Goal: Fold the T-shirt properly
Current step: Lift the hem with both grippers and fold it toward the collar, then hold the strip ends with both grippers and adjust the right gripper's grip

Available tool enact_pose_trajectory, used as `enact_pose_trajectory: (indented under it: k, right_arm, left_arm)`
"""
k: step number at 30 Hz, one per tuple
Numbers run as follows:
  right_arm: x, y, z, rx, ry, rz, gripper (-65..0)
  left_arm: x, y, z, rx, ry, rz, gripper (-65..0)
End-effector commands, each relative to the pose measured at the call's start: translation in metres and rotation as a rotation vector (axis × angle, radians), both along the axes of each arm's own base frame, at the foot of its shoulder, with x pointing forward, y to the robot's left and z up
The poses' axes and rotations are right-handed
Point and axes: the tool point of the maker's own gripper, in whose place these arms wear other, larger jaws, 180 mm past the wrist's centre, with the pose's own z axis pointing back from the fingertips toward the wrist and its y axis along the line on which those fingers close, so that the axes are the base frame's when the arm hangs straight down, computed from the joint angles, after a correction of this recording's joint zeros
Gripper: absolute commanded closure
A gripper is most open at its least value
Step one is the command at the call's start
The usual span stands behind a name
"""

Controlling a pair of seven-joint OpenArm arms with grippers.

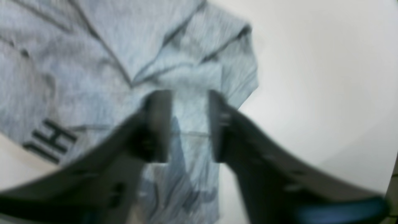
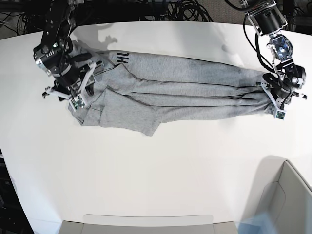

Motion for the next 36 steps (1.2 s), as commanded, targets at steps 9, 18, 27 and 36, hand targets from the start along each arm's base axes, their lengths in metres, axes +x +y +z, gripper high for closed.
enact_pose_trajectory:
  k: [9,18,27,36]
  right_arm:
    - [0.065,0.011,-0.003,0.098,-0.02,-0.01,-30.8]
    - [0.081,0.008,-0.024,0.154,0.04,-0.068,-30.7]
    - [0.08,0.015,-0.061,0.213,0.126,-0.072,-30.7]
    - [0.08,0.046,-0.066,0.196,0.151,0.024,-30.7]
  left_arm:
    - [0.011,0.006,0.017,0.023,-0.051,-0.002,0.0]
    - [0.012,0.006,0.017,0.022,-0.054,-0.002,0.0]
    - [0.012,0.005,0.017,0.019,-0.054,-0.002,0.0]
    - [0.012,0.005,0.017,0.019,-0.054,-0.002,0.0]
